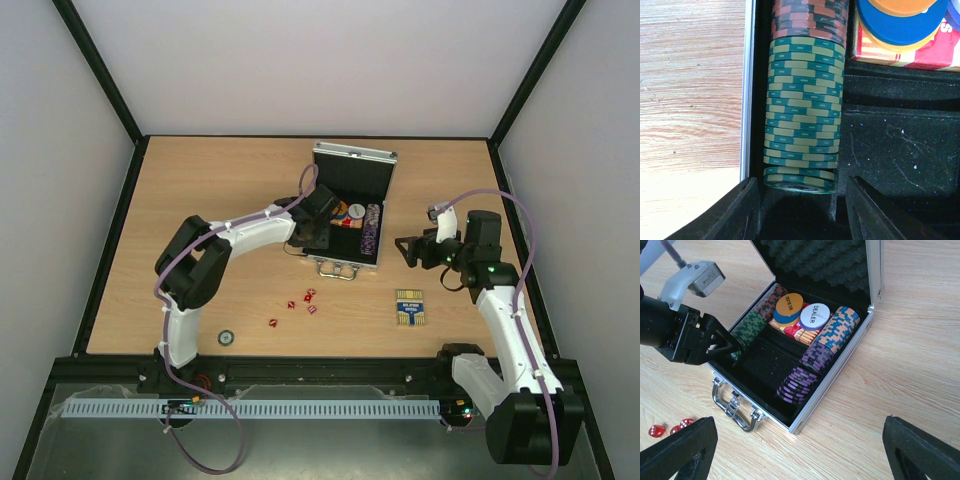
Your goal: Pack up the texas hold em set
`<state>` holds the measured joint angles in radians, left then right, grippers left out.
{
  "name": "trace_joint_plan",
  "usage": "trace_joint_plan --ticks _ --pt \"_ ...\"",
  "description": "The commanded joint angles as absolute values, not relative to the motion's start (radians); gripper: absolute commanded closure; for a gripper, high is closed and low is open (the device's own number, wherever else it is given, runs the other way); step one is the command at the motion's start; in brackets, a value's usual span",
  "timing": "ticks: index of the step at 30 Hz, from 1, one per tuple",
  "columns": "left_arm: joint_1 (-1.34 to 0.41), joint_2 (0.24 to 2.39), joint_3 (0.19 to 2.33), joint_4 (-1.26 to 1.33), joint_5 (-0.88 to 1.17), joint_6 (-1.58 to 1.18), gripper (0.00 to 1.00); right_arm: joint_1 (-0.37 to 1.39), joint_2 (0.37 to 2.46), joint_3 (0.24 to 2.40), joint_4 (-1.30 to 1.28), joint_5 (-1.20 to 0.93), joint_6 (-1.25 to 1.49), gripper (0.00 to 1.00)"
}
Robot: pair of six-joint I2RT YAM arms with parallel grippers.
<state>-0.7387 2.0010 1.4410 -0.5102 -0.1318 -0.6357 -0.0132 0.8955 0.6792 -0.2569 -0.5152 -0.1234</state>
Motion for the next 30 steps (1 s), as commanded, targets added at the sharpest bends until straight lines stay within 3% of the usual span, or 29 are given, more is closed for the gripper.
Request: trace_joint_plan --ticks 1,7,16,30 --pt "-0.727 2.018 1.468 -0.537 -0.157 -0.631 0.5 -0.017 0.903 0.681 -0.274 -0.523 -0.135 0.09" --pt "-0.727 1.976 1.471 -0.572 -0.158 -0.621 0.48 -0.017 0.906 0.681 -0.274 -0.522 -0.135 0.08" --pt "-0.693 1.876 1.396 -0.613 -0.079 -0.473 0.33 -0.017 0.913 0.681 -0.274 -0.526 -0.136 0.09" --pt "-0.647 1.969 1.438 -0.638 0.019 -0.407 0.37 -0.017 0.92 0.681 -0.273 -0.519 -0.133 0.09"
